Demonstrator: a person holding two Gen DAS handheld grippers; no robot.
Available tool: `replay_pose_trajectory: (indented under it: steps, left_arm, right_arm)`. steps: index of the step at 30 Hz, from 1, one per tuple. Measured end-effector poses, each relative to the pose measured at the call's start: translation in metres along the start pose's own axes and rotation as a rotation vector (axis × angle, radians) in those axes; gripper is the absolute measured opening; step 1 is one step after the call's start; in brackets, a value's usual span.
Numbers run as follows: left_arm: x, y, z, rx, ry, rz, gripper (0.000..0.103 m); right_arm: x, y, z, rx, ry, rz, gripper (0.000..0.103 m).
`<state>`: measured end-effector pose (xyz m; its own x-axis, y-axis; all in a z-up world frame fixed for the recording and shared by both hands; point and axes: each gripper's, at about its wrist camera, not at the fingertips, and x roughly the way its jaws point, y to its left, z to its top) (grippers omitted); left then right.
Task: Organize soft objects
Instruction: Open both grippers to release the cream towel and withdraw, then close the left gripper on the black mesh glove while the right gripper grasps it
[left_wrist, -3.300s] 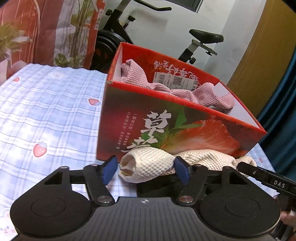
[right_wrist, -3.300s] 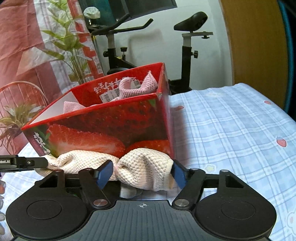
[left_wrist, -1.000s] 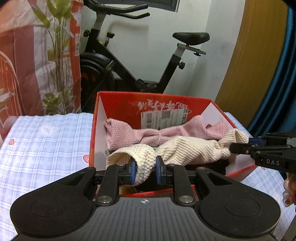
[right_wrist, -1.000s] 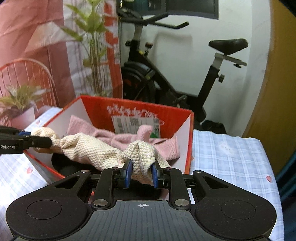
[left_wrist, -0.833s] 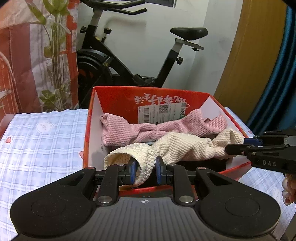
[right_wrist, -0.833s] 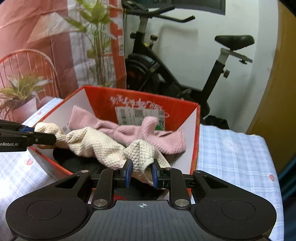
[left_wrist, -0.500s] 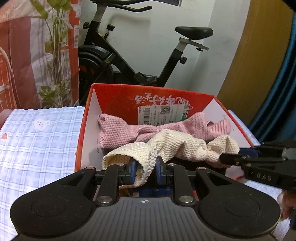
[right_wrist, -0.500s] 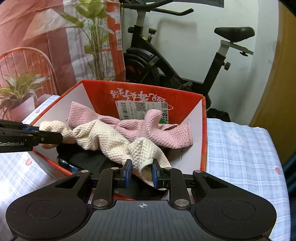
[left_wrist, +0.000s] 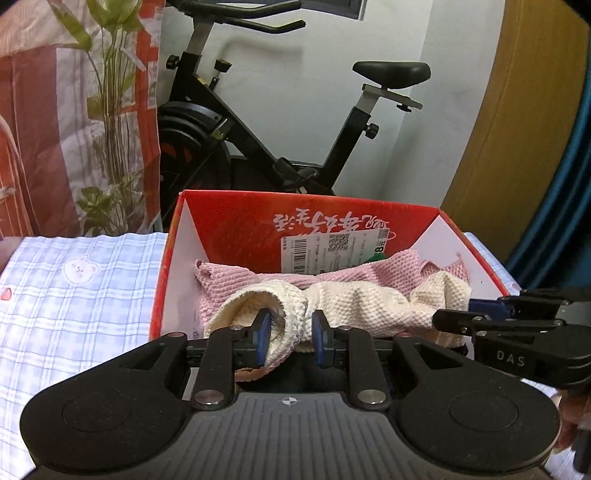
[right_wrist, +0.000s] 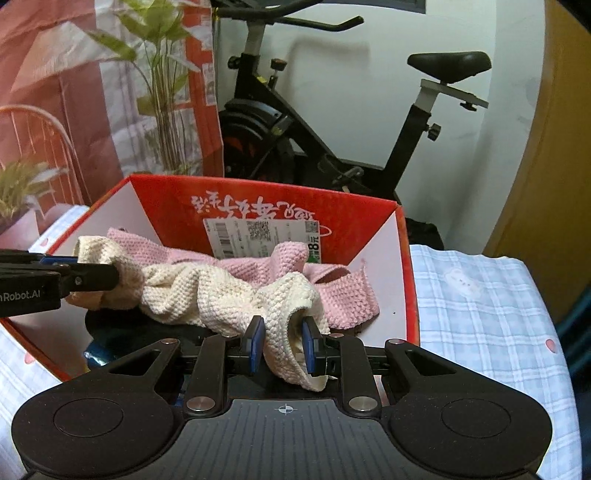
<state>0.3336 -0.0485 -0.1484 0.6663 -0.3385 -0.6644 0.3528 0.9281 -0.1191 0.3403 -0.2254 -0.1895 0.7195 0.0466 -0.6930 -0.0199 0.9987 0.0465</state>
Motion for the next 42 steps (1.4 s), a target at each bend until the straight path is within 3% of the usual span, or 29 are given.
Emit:
replay_pose_trajectory:
  steps: [3,5,7,10,13,20,27,33,39,42]
  left_arm:
    - [-0.008,0.003,0.000,0.004,-0.017,-0.015,0.062]
    - [-0.016,0.002,-0.001,0.014,-0.033,-0.025,0.073]
    - [-0.025,-0.001,-0.002,0.031,-0.049,-0.030,0.089]
    - [-0.039,-0.005,-0.007,0.052,-0.073,-0.032,0.098]
    - [-0.049,-0.004,-0.012,0.053,-0.078,-0.033,0.099]
    - [-0.073,-0.001,-0.040,0.006,-0.088,-0.049,0.100]
    - [-0.084,-0.003,-0.078,-0.018,-0.076,-0.067,0.100]
    - [-0.074,0.003,-0.107,-0.077,-0.036,-0.074,0.097]
    - [-0.051,0.000,-0.132,-0.110,0.044,-0.077,0.076]
    - [-0.041,-0.003,-0.140,-0.111,0.066,-0.082,0.072]
  right_arm:
    - [-0.004,0.000,-0.002,-0.029,-0.006,-0.001,0.031]
    - [-0.011,0.000,-0.004,-0.036,-0.023,0.009,0.037]
    - [-0.019,-0.001,-0.007,-0.040,-0.041,0.022,0.059]
    - [-0.035,-0.001,-0.013,-0.061,-0.092,0.031,0.079]
    - [-0.049,-0.002,-0.021,-0.074,-0.136,0.039,0.092]
    - [-0.086,-0.016,-0.047,-0.022,-0.256,0.100,0.096]
    - [-0.103,-0.023,-0.084,0.042,-0.317,0.126,0.096]
    - [-0.090,-0.020,-0.117,0.081,-0.259,0.143,0.090]
    - [-0.061,-0.009,-0.145,0.109,-0.177,0.141,0.081]
    - [-0.046,-0.004,-0.155,0.115,-0.148,0.130,0.074]
